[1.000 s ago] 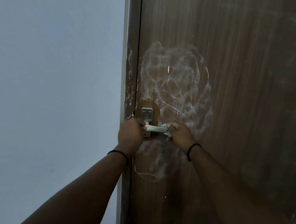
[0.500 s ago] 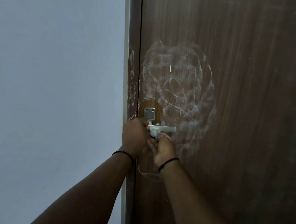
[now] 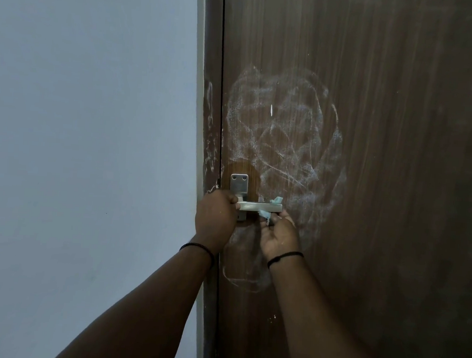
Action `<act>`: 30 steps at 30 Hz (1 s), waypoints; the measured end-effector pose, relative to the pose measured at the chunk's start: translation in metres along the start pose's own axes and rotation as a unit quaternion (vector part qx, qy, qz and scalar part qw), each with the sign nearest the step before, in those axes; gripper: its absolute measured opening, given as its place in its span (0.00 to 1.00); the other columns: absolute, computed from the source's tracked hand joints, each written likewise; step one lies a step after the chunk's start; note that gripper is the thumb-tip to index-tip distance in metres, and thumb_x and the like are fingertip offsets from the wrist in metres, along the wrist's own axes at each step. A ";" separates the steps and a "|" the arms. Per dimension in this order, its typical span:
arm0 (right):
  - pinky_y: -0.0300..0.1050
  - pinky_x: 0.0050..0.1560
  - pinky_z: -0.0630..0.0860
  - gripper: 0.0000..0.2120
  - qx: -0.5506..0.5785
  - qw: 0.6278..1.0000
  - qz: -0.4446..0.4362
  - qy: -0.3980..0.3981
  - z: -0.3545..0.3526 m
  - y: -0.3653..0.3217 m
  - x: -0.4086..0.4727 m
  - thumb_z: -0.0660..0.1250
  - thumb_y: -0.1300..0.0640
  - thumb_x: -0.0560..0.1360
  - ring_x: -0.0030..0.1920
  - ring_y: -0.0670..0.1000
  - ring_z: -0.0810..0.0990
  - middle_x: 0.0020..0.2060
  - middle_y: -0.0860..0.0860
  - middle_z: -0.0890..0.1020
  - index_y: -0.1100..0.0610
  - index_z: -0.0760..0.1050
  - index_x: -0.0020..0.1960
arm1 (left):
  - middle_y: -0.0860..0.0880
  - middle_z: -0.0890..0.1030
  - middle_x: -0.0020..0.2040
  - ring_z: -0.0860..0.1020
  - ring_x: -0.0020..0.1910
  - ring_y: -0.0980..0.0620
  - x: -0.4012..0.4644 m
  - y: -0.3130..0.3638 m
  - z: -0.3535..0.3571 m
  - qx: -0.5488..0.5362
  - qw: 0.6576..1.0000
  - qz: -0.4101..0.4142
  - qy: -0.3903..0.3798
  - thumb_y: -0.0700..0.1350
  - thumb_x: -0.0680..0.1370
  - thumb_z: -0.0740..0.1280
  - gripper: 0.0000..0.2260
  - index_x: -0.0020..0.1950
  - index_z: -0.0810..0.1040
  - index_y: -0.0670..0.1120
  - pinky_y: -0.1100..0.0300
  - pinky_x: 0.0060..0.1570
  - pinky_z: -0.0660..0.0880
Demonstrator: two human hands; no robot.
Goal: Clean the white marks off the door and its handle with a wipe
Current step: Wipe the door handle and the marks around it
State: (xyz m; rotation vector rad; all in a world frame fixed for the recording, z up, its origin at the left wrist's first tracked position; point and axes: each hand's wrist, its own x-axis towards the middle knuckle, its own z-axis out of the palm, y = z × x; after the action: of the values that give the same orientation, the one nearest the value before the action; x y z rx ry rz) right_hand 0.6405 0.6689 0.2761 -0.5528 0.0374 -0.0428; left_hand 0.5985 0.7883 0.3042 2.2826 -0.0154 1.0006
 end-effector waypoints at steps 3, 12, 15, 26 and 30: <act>0.39 0.43 0.80 0.13 -0.013 0.999 0.023 -0.045 -0.005 0.004 -0.001 0.53 0.70 0.82 0.46 0.51 0.78 0.53 0.58 0.78 0.62 0.74 0.58 | 0.45 0.85 0.45 0.81 0.44 0.48 0.000 0.001 0.000 0.002 1.000 -0.002 0.001 0.41 0.77 0.68 0.06 0.48 0.85 0.43 0.59 0.44 0.76; 0.40 0.43 0.81 0.14 -0.064 0.997 -0.051 -0.008 -0.010 -0.005 0.005 0.59 0.74 0.78 0.45 0.51 0.81 0.52 0.59 0.81 0.66 0.76 0.61 | 0.44 0.85 0.47 0.81 0.45 0.48 0.001 0.000 0.002 0.011 1.000 0.006 0.000 0.41 0.78 0.67 0.07 0.50 0.85 0.42 0.57 0.47 0.78; 0.38 0.41 0.78 0.17 -0.088 0.991 -0.098 0.031 -0.013 -0.009 0.004 0.61 0.74 0.77 0.46 0.50 0.81 0.56 0.60 0.81 0.65 0.76 0.63 | 0.44 0.85 0.47 0.81 0.45 0.48 0.000 0.000 0.001 0.007 1.000 0.002 0.000 0.41 0.78 0.67 0.07 0.49 0.85 0.42 0.58 0.46 0.77; 0.43 0.56 0.79 0.12 -0.278 0.933 -0.228 -0.004 -0.021 -0.022 -0.003 0.68 0.69 0.76 0.54 0.50 0.83 0.52 0.52 0.84 0.60 0.81 0.58 | 0.44 0.85 0.46 0.81 0.44 0.49 -0.001 -0.006 0.006 -0.010 1.000 0.002 0.002 0.38 0.77 0.66 0.08 0.49 0.85 0.42 0.62 0.45 0.74; 0.39 0.50 0.80 0.08 -0.432 0.843 -0.316 -0.042 -0.014 -0.027 -0.005 0.73 0.65 0.73 0.48 0.45 0.83 0.43 0.44 0.84 0.54 0.84 0.48 | 0.45 0.85 0.46 0.79 0.41 0.52 0.000 -0.009 0.006 -0.040 0.999 0.006 -0.003 0.38 0.76 0.68 0.07 0.48 0.85 0.44 0.65 0.39 0.74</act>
State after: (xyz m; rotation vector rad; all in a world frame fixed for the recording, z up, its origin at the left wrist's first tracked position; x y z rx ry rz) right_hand 0.6343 0.6385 0.2785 -1.4605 -0.2287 -0.6776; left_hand 0.6041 0.7919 0.2965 2.2154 -0.0699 0.9831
